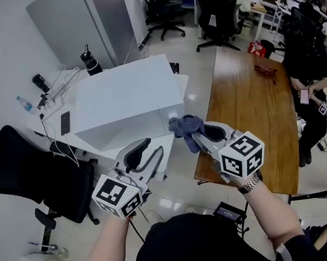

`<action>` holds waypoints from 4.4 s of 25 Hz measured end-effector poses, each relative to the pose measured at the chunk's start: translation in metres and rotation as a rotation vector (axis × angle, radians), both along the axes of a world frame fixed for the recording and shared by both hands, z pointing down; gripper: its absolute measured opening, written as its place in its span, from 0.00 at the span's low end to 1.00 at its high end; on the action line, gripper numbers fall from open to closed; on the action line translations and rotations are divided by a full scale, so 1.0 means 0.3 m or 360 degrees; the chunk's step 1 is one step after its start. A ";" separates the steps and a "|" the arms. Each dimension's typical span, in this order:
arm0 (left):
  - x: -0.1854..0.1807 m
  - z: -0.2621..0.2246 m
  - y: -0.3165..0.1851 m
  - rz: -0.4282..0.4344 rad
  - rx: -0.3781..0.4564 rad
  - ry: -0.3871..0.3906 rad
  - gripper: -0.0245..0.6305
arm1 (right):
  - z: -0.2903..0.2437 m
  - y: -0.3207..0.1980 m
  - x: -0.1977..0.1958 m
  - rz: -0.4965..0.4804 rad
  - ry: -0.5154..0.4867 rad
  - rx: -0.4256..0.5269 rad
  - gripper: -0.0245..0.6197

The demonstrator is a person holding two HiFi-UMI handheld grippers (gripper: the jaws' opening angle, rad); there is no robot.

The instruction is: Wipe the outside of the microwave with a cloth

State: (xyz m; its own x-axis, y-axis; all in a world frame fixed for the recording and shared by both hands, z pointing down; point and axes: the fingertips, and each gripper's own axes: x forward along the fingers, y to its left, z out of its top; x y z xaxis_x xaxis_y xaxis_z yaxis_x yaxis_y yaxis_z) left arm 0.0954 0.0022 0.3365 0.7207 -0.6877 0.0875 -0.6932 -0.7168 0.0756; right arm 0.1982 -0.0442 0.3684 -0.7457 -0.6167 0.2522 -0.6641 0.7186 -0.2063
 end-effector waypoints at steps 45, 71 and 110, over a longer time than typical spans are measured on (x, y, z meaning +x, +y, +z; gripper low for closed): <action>-0.403 0.094 0.122 -0.0624 0.0032 -0.0120 0.20 | -0.148 0.187 -0.382 -0.0635 0.0032 0.0420 0.04; -1.201 0.496 -0.192 -0.1177 -0.0269 -0.0288 0.20 | -0.179 -0.307 -0.829 -0.0249 -0.0027 0.0467 0.04; -1.310 0.700 -0.803 -0.0477 -0.0436 -0.0239 0.19 | -0.119 -0.710 -0.982 0.0139 0.0097 0.0383 0.04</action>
